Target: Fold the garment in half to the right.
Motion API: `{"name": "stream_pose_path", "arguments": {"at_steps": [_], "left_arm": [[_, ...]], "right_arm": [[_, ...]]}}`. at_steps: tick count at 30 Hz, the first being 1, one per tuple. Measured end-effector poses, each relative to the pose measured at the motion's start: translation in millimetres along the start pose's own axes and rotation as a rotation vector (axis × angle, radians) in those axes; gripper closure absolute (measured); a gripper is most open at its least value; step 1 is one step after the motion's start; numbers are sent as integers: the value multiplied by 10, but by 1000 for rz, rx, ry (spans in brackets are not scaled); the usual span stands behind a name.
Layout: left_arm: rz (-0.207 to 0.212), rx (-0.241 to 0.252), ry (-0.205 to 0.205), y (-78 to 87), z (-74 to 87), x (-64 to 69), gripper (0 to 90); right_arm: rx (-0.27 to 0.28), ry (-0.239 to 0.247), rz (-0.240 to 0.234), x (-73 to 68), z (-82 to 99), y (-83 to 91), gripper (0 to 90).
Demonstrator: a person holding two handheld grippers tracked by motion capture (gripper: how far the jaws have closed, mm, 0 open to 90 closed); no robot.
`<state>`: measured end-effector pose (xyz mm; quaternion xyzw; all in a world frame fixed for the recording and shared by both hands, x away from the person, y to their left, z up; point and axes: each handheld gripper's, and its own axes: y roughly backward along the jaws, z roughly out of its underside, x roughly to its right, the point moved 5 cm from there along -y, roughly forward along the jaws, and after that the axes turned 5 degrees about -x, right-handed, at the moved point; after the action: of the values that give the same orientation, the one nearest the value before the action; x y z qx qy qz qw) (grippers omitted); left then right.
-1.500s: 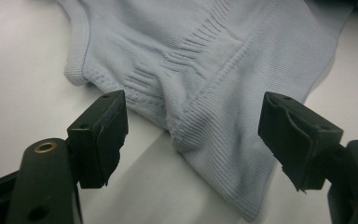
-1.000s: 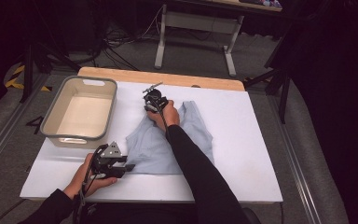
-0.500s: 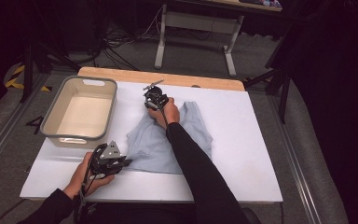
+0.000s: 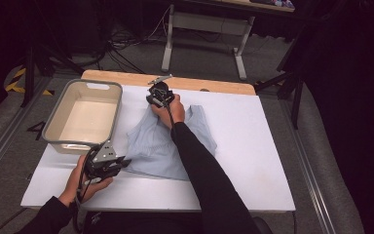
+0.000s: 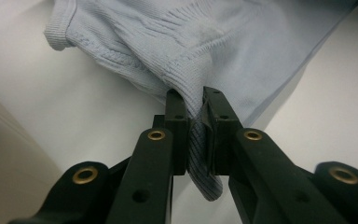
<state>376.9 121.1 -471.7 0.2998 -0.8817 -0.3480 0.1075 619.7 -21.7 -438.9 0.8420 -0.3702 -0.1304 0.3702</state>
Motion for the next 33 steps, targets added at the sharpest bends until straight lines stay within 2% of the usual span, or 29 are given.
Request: {"name": "stream_pose_path", "arguments": {"at_steps": [5,6,7,8,9,10,11,16,17,20,26,29,30,33], "left_arm": [[13,84,8,113,-101,1,822],[13,84,8,113,-101,1,822],[29,113,16,113,-183,6,822],[29,113,16,113,-183,6,822],[37,128,-3,103,-275,37,822],[37,128,-3,103,-275,37,822],[34,133,-27,91,-332,71,822],[39,125,-46,45,-374,115,824],[18,130,-67,69,-392,125,824],[-6,130,-81,126,-389,115,825],[-42,127,-77,279,-347,30,824],[-70,122,-98,301,-360,28,824],[-73,121,-116,321,-380,40,824],[-61,120,-125,304,-412,65,824]], "right_arm": [[25,-3,-2,-13,-41,20,866],[31,-9,-5,-13,-41,23,866],[35,-15,-9,-8,-41,27,866],[37,-19,-11,2,-39,31,865],[43,-23,-16,13,-40,43,865],[51,-26,-23,28,-42,61,865],[58,-33,-28,39,-46,81,866],[79,-22,-27,86,-70,153,866],[92,-20,-29,91,-88,189,865],[103,-14,-32,87,-106,215,865],[134,3,-38,16,-241,256,865],[139,7,-36,-11,-274,260,866],[148,12,-39,-32,-305,272,865],[153,10,-48,-35,-321,298,865]]}}
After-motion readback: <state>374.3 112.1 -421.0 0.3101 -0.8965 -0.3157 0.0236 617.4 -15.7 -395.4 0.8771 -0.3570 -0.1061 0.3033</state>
